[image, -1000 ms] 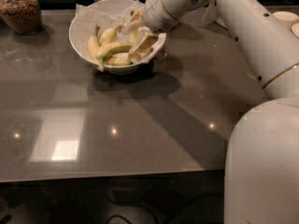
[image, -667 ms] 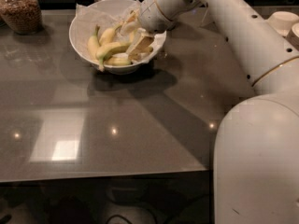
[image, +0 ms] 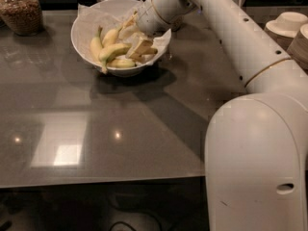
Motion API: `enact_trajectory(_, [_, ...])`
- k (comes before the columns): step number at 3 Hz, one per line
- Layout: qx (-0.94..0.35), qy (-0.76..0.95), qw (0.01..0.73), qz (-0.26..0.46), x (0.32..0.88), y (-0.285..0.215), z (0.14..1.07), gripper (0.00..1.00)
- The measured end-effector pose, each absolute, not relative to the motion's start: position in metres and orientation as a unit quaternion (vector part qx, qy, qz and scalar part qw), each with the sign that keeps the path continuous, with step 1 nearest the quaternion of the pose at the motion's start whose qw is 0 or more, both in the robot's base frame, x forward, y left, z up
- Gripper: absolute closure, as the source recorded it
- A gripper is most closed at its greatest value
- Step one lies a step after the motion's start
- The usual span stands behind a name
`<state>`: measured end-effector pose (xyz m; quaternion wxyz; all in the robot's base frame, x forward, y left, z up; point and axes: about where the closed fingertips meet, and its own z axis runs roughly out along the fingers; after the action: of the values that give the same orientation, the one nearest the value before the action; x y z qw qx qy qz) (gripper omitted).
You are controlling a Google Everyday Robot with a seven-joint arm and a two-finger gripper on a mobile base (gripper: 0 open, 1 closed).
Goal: Pick banana from white bowl
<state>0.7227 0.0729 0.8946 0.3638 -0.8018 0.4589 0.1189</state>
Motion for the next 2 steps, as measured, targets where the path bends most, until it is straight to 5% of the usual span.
enact_trajectory(2, [-0.805,0.455,0.357,0.131,0.7245,0.0812,0.8842,0.51])
